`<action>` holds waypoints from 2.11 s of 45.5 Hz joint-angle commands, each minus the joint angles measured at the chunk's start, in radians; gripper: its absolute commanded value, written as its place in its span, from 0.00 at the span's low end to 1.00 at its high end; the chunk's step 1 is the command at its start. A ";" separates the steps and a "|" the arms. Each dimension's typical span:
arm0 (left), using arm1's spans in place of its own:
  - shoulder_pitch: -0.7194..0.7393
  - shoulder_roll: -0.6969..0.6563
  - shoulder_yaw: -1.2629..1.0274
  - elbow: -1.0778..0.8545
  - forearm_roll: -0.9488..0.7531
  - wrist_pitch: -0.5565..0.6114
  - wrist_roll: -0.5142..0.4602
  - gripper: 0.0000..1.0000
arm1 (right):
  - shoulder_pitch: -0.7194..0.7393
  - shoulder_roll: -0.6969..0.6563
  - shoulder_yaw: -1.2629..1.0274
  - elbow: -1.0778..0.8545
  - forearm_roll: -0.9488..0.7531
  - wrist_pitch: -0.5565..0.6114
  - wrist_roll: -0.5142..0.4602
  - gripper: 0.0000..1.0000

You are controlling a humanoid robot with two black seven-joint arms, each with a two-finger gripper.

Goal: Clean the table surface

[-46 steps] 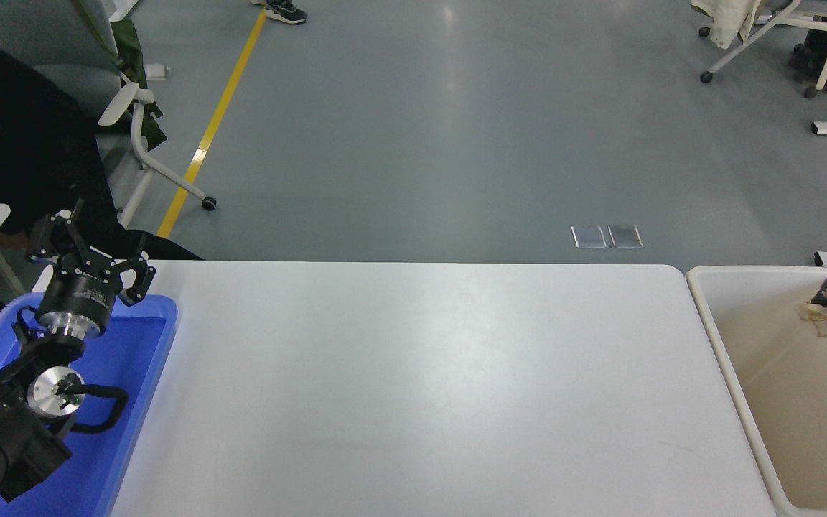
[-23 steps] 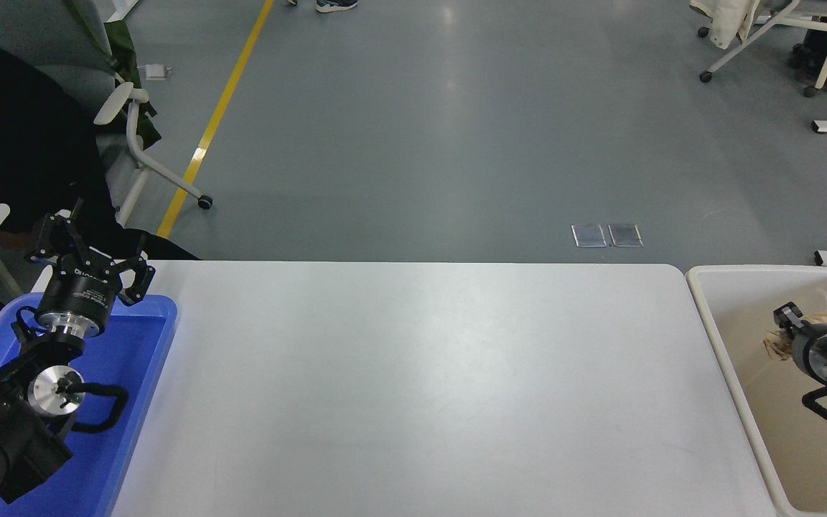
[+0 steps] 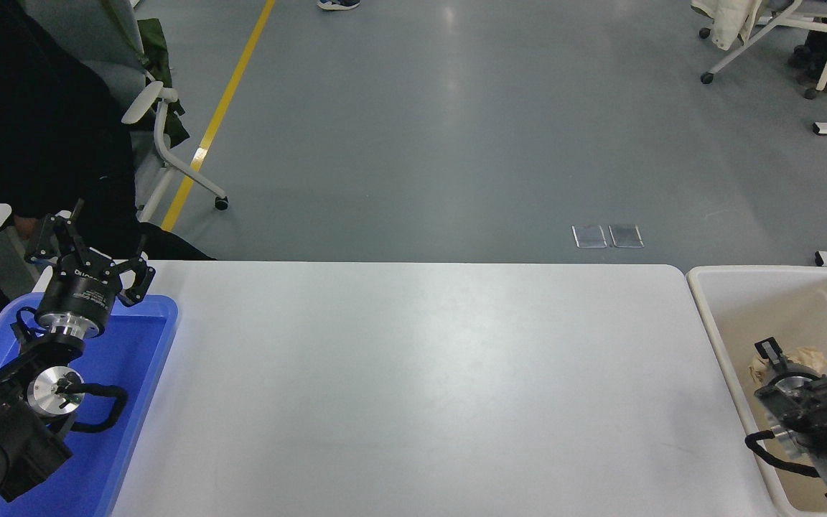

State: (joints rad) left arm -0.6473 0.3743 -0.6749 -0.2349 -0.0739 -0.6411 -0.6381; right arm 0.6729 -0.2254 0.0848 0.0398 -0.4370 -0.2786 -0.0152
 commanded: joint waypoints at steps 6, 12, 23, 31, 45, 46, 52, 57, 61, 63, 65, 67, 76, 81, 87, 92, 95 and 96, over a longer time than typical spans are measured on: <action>0.000 0.000 0.000 0.000 0.000 0.000 0.000 1.00 | -0.015 0.014 0.007 -0.014 0.017 -0.022 0.009 0.09; 0.000 0.000 0.000 0.000 0.000 0.000 0.000 1.00 | -0.012 0.011 0.009 -0.017 0.046 -0.028 0.008 1.00; 0.000 0.000 0.000 0.000 0.000 0.000 0.000 1.00 | -0.009 0.006 0.006 -0.018 0.132 -0.030 0.009 1.00; 0.000 0.000 0.000 0.000 0.000 0.000 0.000 1.00 | -0.004 0.000 0.006 -0.018 0.132 -0.030 0.009 1.00; 0.000 0.000 0.000 0.000 0.000 0.000 0.000 1.00 | 0.027 -0.081 0.009 0.025 0.136 -0.030 0.011 1.00; 0.000 0.000 0.000 -0.001 0.000 0.000 0.000 1.00 | 0.030 -0.091 0.009 0.034 0.136 -0.030 0.012 1.00; 0.000 0.000 0.000 -0.001 -0.001 0.000 0.000 1.00 | 0.034 -0.181 0.009 0.136 0.136 -0.028 0.093 1.00; 0.000 0.000 0.000 0.000 0.000 0.000 0.000 1.00 | 0.034 -0.287 0.070 0.279 0.136 -0.025 0.201 1.00; 0.000 0.000 0.000 0.000 0.000 0.000 0.000 1.00 | 0.024 -0.379 0.208 0.429 0.136 -0.016 0.242 1.00; 0.000 0.000 0.000 -0.001 0.000 0.000 0.000 1.00 | 0.014 -0.414 0.289 0.506 0.136 -0.008 0.245 1.00; 0.000 0.000 0.000 -0.001 -0.001 0.000 0.000 1.00 | -0.005 -0.443 0.375 0.581 0.136 -0.005 0.247 1.00; 0.000 0.000 0.000 -0.001 -0.001 0.000 0.000 1.00 | -0.036 -0.465 0.453 0.650 0.135 -0.001 0.247 1.00; 0.000 0.000 0.000 0.000 -0.001 0.000 0.000 1.00 | -0.194 -0.503 0.711 0.985 0.119 0.032 0.248 1.00; 0.000 0.000 0.000 0.000 -0.001 0.000 0.000 1.00 | -0.217 -0.485 0.786 1.051 0.122 0.077 0.245 1.00; 0.000 0.000 0.000 0.000 -0.001 0.000 0.000 1.00 | -0.214 -0.382 0.811 1.048 0.127 0.121 0.247 1.00; 0.000 0.000 0.000 -0.001 0.000 0.000 0.000 1.00 | -0.217 -0.298 0.811 1.046 0.116 0.121 0.250 1.00; 0.000 0.000 0.000 0.000 0.000 0.000 0.000 1.00 | -0.225 -0.241 0.803 1.046 0.109 0.127 0.262 1.00; 0.000 0.000 0.000 0.000 -0.001 0.000 0.000 1.00 | -0.231 -0.227 0.802 1.049 0.100 0.131 0.274 1.00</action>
State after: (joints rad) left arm -0.6473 0.3743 -0.6749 -0.2350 -0.0743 -0.6412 -0.6381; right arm 0.4762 -0.5939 0.8387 1.0329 -0.3151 -0.1816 0.2300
